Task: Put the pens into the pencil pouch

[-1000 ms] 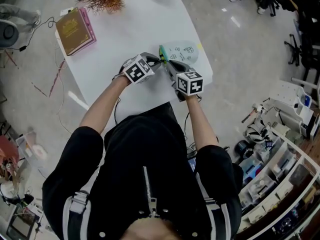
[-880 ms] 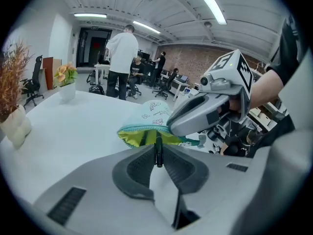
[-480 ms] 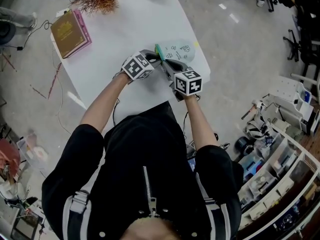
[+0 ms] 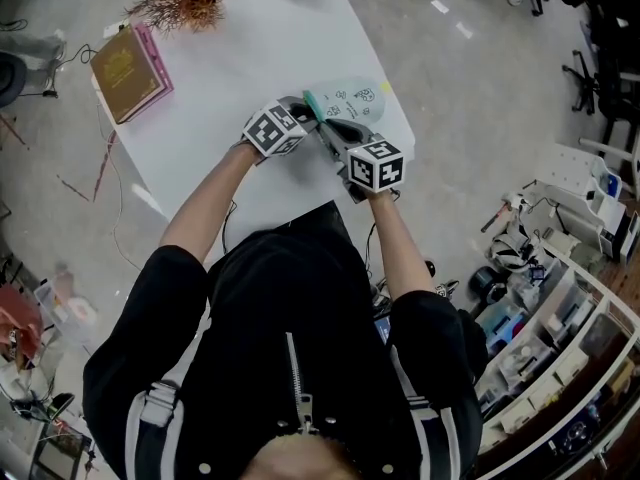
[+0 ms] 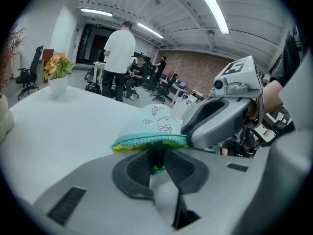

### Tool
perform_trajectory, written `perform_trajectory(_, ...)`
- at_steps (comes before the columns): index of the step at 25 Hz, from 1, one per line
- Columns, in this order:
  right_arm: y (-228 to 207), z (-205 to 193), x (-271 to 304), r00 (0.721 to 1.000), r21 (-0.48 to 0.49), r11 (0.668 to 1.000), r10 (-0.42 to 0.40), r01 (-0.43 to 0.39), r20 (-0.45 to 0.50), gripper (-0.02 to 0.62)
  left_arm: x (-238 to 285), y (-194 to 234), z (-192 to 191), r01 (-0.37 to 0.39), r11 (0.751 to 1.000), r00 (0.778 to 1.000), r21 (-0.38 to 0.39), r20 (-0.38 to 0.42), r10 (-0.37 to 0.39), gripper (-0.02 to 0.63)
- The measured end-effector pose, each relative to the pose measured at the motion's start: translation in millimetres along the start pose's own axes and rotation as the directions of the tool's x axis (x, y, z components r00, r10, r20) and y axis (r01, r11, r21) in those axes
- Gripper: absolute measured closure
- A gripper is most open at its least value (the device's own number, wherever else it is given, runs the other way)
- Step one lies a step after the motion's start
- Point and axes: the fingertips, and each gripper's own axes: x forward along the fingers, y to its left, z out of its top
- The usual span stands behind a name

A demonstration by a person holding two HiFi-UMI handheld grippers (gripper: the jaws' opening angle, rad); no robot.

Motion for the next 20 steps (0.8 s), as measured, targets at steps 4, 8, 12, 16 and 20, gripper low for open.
perform_trajectory(4, -2.4, -0.9, 1.2, 1.000, 0.002, 1.000, -0.012, 0.012, -0.004, 0.552, 2.4, 5.0, -4.2, -0.026, 1.000, 1.000, 0.001, -0.004, 0.026, 0.532)
perform_trajectory(8, -3.7, -0.5, 3.3, 1.000, 0.001, 1.000, -0.024, 0.024, -0.005, 0.552, -5.3, 5.6, -5.5, -0.033, 0.999, 0.999, -0.003, 0.008, 0.033, 0.531)
perform_trajectory(12, -6.4, -3.1, 9.2, 0.999, 0.000, 0.999, -0.047, 0.047, -0.013, 0.551, -20.6, 12.7, -10.7, -0.061, 0.998, 0.998, -0.015, 0.021, 0.061, 0.529)
perform_trajectory(16, -7.9, -10.2, 15.3, 0.997, -0.017, 0.998, -0.069, 0.068, -0.035, 0.551, -42.5, 19.9, -18.4, -0.108, 0.993, 0.993, -0.043, 0.035, 0.110, 0.529)
perform_trajectory(20, -11.2, -23.7, 21.5, 0.992, -0.043, 0.994, -0.099, 0.096, -0.072, 0.549, -66.2, 24.0, -30.8, -0.154, 0.985, 0.987, -0.078, 0.040, 0.158, 0.529)
